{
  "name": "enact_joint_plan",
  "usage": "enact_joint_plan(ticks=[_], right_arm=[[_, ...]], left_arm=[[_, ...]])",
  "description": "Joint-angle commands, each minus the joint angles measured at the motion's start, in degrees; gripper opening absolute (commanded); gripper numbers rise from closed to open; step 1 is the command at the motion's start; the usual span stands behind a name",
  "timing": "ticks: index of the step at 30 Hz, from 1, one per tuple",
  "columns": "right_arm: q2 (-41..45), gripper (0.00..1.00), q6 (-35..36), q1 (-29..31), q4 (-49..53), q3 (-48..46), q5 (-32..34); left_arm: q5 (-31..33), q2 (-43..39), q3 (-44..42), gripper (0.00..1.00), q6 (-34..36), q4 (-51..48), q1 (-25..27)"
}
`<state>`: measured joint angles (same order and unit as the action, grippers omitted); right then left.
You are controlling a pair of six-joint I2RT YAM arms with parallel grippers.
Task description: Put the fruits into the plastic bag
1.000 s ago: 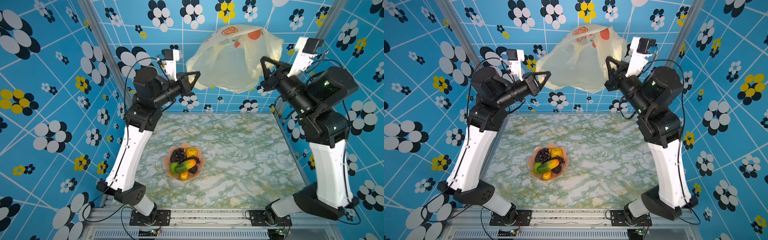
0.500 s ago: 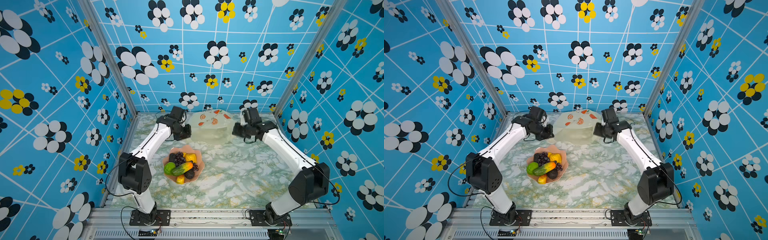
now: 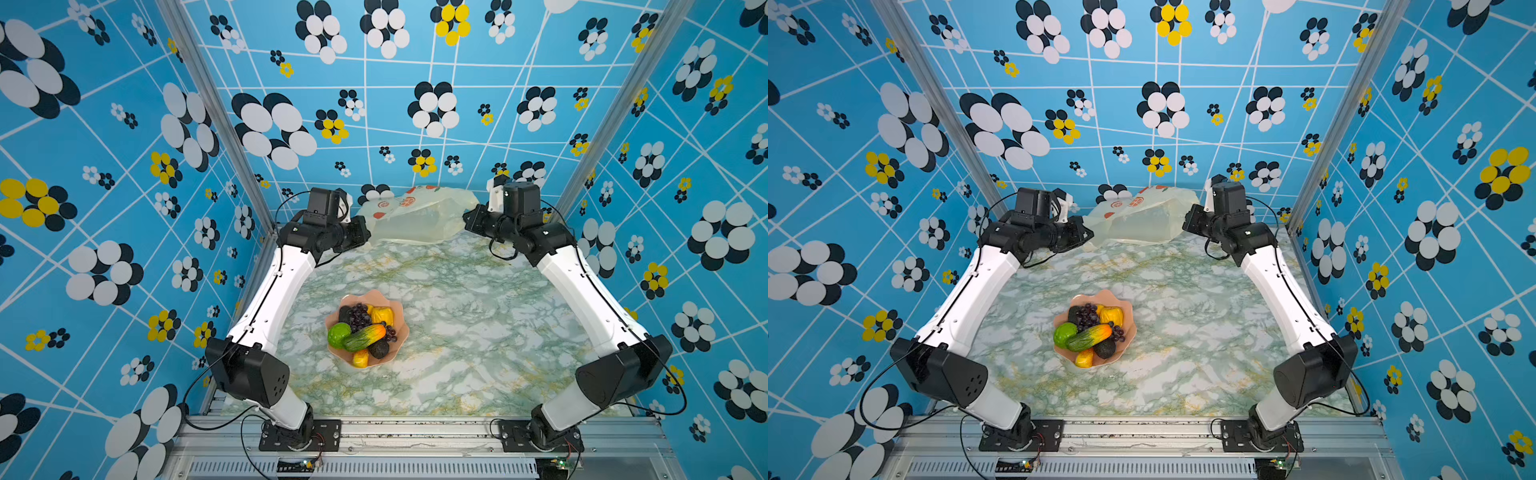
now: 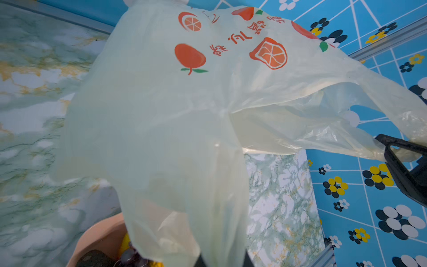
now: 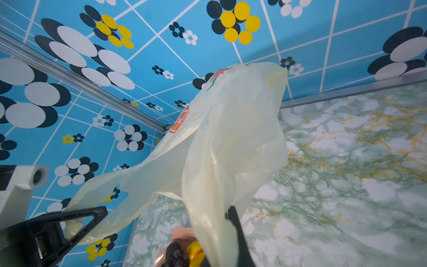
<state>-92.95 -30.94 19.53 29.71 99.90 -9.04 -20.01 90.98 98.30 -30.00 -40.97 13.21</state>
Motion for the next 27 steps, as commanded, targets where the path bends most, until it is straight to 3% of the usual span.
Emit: enact_joint_plan(ticks=[1, 9, 14, 19, 20, 22, 27], right_arm=[[-1.4, 0.0, -2.2, 1.2, -3.3, 0.3, -3.2], [-13.5, 0.0, -7.2, 6.6, -8.7, 4.1, -8.7], [-21.4, 0.0, -8.3, 9.4, -7.6, 10.2, -10.8], [-26.4, 0.0, -9.3, 10.6, -5.7, 16.6, -12.9], [-27.2, 0.03, -9.4, 10.7, -5.1, 17.8, -13.4], [-28.5, 0.2, -9.4, 10.7, -3.1, 20.7, -14.7], [-25.7, 0.43, -5.0, 10.6, 3.1, 21.7, -14.6]], left_arm=[[1.3, -6.6, -2.5, 0.0, 0.9, 5.0, -3.2], [3.2, -17.4, -16.7, 0.0, 3.6, 5.6, -11.9], [3.7, -23.7, -26.0, 0.0, 2.5, 5.9, -14.2], [4.6, -26.8, -30.0, 0.0, 2.2, 3.3, -16.0], [4.7, -27.0, -30.3, 0.0, 2.1, 3.0, -16.1], [4.7, -27.5, -30.8, 0.0, 1.8, 2.5, -16.5], [4.3, -28.2, -31.0, 0.0, 1.1, 2.3, -17.1]])
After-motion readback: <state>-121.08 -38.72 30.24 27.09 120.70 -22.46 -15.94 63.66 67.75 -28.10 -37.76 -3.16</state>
